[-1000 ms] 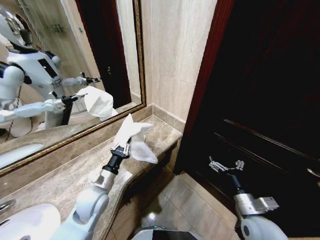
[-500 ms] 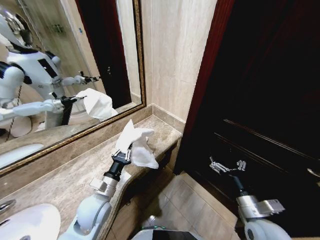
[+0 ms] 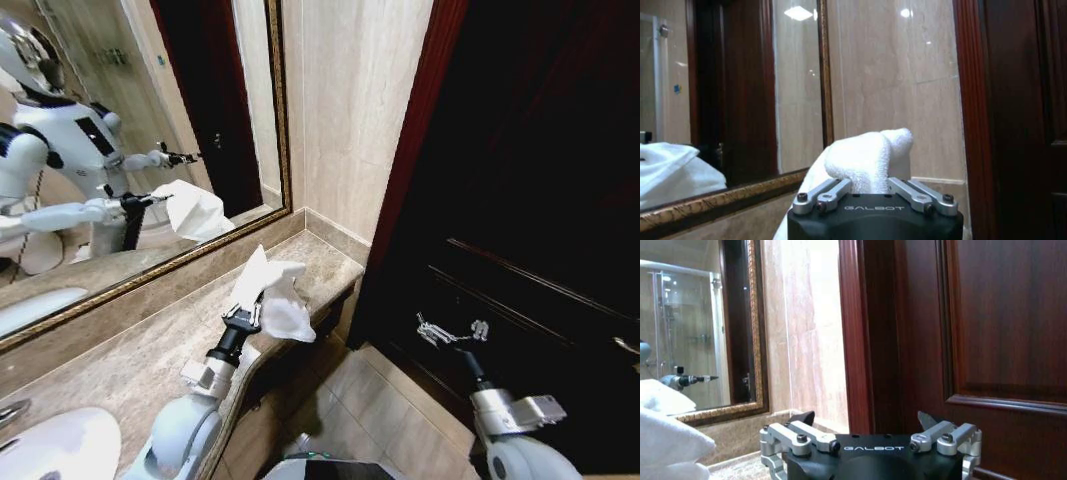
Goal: Discard the used towel into the hamper.
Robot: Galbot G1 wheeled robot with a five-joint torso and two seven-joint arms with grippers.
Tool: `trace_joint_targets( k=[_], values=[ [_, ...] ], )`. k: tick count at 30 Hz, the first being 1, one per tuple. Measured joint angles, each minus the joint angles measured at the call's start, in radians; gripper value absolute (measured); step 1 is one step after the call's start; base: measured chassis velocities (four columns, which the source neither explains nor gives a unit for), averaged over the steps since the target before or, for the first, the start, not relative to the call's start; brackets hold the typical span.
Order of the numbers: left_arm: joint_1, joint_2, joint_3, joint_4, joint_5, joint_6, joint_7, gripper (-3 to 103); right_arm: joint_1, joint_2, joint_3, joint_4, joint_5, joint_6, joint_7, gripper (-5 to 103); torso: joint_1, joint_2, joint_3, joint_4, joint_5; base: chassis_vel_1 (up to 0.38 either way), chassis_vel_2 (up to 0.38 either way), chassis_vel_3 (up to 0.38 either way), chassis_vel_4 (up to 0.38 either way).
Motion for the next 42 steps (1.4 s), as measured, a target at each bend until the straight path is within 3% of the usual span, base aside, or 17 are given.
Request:
trace_joint_targets(
  k=[21, 32, 42],
  values=[
    [-0.041, -0.017, 0.005, 0.014, -0.011, -0.014, -0.022, 7, 0.0, -0.025, 0.033, -0.01, 0.017, 0.032, 0.023, 100, 0.0, 0.0, 0.0, 0.0001, 0.0, 0.0, 0.0, 0.0, 0.0],
    [-0.069, -0.016, 0.027, 0.022, -0.002, -0.002, -0.016, 7, -0.064, -0.01, 0.042, -0.031, 0.027, 0.113, 0.014, 100, 0.0, 0.0, 0.0, -0.0002, 0.0, 0.0, 0.0, 0.0, 0.0],
    [-0.054, -0.008, 0.013, -0.001, -0.008, -0.008, -0.03, 7, -0.037, -0.012, 0.037, -0.024, 0.03, 0.099, 0.018, 100, 0.0, 0.0, 0.0, 0.0, 0.0, 0.0, 0.0, 0.0, 0.0]
  ],
)
